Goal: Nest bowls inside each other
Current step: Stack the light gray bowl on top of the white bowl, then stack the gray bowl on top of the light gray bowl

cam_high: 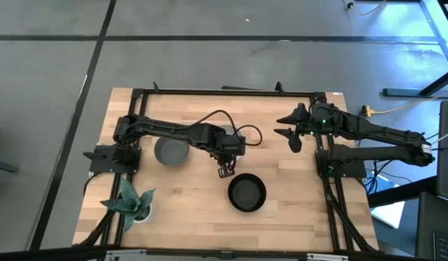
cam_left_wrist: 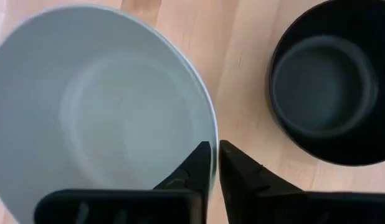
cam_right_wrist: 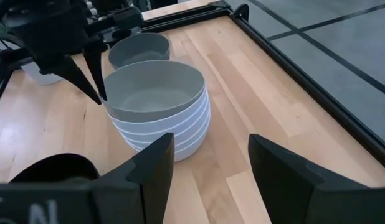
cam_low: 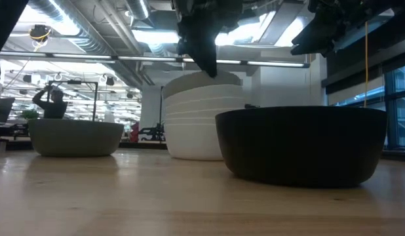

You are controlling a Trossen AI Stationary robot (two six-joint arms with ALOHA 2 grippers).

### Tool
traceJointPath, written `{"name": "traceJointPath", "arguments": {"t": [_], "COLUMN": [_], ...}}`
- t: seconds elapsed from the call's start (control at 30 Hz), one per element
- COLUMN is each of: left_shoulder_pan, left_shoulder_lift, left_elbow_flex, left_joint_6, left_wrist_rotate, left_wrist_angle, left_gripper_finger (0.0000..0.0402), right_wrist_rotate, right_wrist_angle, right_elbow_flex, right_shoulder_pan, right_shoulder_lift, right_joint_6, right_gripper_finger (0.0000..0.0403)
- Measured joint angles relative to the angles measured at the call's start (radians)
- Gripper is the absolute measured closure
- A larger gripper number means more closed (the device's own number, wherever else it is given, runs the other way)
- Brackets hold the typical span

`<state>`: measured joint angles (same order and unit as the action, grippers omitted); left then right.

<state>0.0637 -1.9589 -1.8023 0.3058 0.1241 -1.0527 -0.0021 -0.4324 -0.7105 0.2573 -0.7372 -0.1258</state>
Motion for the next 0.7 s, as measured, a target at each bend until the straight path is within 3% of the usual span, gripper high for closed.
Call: {"name": "traceJointPath", "arguments": {"t": [0.3, 0.4, 0.7], "left_shoulder_pan": [-0.011, -0.011, -0.020], "left_shoulder_lift": [0.003, 0.013, 0.163], "left_elbow_flex": [0.000, 0.000, 0.000], "left_joint_6": [-0.019, -0.052, -0.129], "left_wrist_rotate": [0.017, 0.065, 0.106], "left_wrist_angle": [0.024, 0.048, 0.033], "left_gripper_finger": [0.0289, 0.0263, 0.0256], "right_wrist_rotate": [0.000, 0.000, 0.000], "right_wrist_angle": [0.001, 0.001, -0.013], "right_elbow_flex": [0.000, 0.000, 0.000], "right_shoulder_pan": [0.001, 0.001, 0.001], "right_shoulder_lift": [0.000, 0.000, 0.000], "right_joint_6": [0.002, 0.005, 0.007], "right_gripper_finger": [0.0196, 0.0196, 0.0196]}}
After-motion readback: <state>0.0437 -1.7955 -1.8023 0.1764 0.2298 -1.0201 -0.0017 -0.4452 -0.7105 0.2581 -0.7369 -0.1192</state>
